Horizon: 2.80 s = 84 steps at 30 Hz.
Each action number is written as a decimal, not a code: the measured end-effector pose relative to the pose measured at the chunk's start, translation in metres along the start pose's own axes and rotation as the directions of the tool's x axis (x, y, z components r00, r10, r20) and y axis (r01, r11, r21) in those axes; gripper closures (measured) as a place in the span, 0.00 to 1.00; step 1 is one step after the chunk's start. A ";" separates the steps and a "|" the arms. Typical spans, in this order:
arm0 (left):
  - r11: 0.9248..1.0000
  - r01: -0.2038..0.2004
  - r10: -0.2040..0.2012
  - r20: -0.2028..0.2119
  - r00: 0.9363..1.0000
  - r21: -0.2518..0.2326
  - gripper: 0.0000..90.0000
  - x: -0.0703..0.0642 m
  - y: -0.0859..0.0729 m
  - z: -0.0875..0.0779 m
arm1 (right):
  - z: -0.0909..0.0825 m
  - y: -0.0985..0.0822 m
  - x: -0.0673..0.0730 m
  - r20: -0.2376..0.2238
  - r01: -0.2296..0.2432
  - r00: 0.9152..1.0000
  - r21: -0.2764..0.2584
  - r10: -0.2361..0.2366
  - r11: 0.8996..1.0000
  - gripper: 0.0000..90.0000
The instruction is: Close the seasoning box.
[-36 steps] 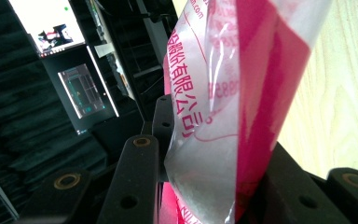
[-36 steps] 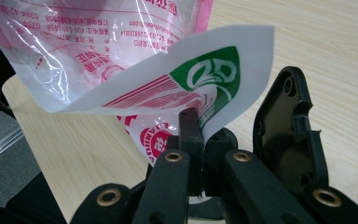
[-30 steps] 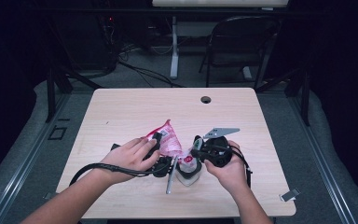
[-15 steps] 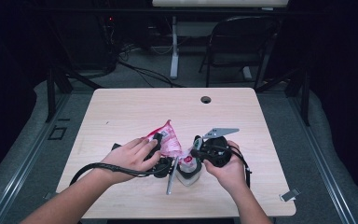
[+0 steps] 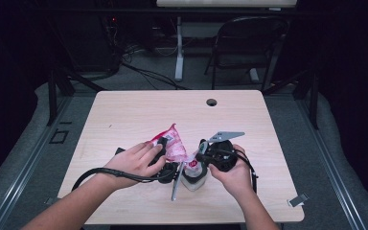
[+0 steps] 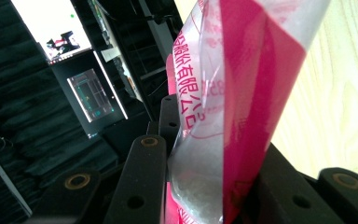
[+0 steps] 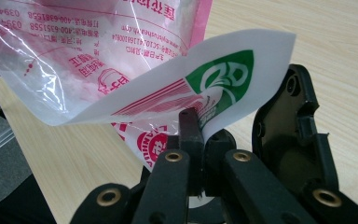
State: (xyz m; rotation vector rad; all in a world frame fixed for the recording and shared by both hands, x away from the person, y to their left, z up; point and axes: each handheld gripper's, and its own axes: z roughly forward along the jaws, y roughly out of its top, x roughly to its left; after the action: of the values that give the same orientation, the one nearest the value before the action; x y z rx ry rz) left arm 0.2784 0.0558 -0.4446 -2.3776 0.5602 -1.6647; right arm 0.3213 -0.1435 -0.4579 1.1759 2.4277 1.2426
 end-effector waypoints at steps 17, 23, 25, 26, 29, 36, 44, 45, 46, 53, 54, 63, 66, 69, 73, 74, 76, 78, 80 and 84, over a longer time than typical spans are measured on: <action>1.000 -0.028 0.028 -0.030 0.999 0.009 0.87 0.001 0.004 -0.001 | 0.001 0.000 -0.002 0.007 0.003 1.000 -0.005 -0.003 1.000 1.00; 1.000 -0.025 0.025 -0.032 0.999 0.011 0.87 0.000 0.005 -0.001 | 0.002 0.000 -0.002 0.006 -0.001 1.000 0.003 0.001 1.000 1.00; 0.999 -0.039 0.040 -0.037 0.999 0.012 0.87 0.002 0.006 -0.001 | 0.002 0.000 -0.003 0.008 -0.003 1.000 -0.001 0.003 1.000 1.00; 0.999 -0.042 0.043 -0.039 0.998 0.014 0.87 0.002 0.006 -0.001 | 0.002 0.000 -0.003 0.006 -0.003 1.000 0.000 0.003 1.000 1.00; 0.999 -0.049 0.050 -0.040 0.998 0.016 0.87 0.002 0.007 -0.002 | 0.003 0.000 -0.003 0.006 -0.005 1.000 0.000 0.005 1.000 1.00; 0.998 -0.054 0.054 -0.032 0.998 0.017 0.87 0.003 0.008 -0.002 | 0.003 -0.001 -0.004 0.008 -0.006 1.000 -0.001 0.006 1.000 1.00; 0.998 -0.056 0.057 -0.036 0.998 0.015 0.87 0.002 0.009 -0.002 | 0.004 -0.001 -0.004 0.004 -0.007 1.000 0.002 0.007 1.000 1.00; 0.998 -0.057 0.057 -0.034 0.998 0.015 0.87 0.002 0.009 -0.001 | 0.005 -0.001 -0.005 0.005 -0.007 1.000 0.002 0.007 1.000 1.00; 0.998 -0.059 0.059 -0.034 0.998 0.016 0.87 0.002 0.009 -0.001 | 0.005 -0.001 -0.004 0.008 -0.008 1.000 0.004 0.008 1.000 1.00; 0.998 -0.053 0.054 -0.026 0.998 0.017 0.87 0.003 0.010 -0.002 | 0.006 -0.001 -0.005 0.008 -0.006 1.000 0.001 0.006 1.000 1.00; 0.998 -0.066 0.067 -0.036 0.997 0.019 0.87 0.004 0.010 -0.002 | 0.005 -0.001 -0.005 0.013 -0.007 1.000 -0.004 0.007 1.000 1.00; 0.998 -0.065 0.065 -0.034 0.997 0.018 0.87 0.004 0.012 -0.003 | 0.004 0.000 -0.004 0.028 -0.001 1.000 -0.015 0.001 1.000 1.00; 0.997 -0.075 0.076 -0.042 0.996 0.017 0.87 0.005 0.013 -0.004 | 0.004 -0.001 -0.005 0.031 -0.002 1.000 -0.019 0.003 1.000 1.00; 0.997 -0.081 0.082 -0.045 0.996 0.016 0.88 0.005 0.014 -0.004 | 0.005 -0.001 -0.005 0.035 -0.003 0.999 -0.021 0.004 1.000 1.00; 0.997 -0.074 0.074 -0.039 0.996 0.016 0.89 0.005 0.014 -0.004 | 0.005 -0.001 -0.005 0.035 -0.004 0.999 -0.022 0.005 1.000 1.00; 0.997 -0.075 0.076 -0.040 0.996 0.015 0.89 0.005 0.014 -0.004 | 0.005 -0.001 -0.005 0.037 -0.006 0.999 -0.024 0.007 1.000 1.00; 0.997 -0.075 0.076 -0.040 0.996 0.016 0.90 0.005 0.014 -0.005 | 0.005 -0.001 -0.005 0.035 -0.003 0.999 -0.022 0.004 1.000 1.00; 0.997 -0.079 0.079 -0.038 0.996 0.017 0.91 0.005 0.015 -0.007 | 0.006 -0.001 -0.005 0.034 -0.002 0.999 -0.023 0.003 1.000 1.00; 0.996 -0.083 0.084 -0.041 0.996 0.016 0.91 0.005 0.015 -0.007 | 0.007 -0.001 -0.005 0.034 -0.003 0.999 -0.023 0.004 1.000 1.00; 0.998 -0.069 0.069 -0.036 0.997 0.009 0.91 0.005 0.015 -0.007 | 0.006 -0.001 -0.005 0.035 -0.003 0.999 -0.023 0.004 1.000 1.00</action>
State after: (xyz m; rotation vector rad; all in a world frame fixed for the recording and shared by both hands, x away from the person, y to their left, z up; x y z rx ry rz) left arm 0.2701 0.0405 -0.4436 -2.2998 0.6340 -1.6801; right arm 0.3269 -0.1436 -0.4636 1.1862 2.3807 1.2371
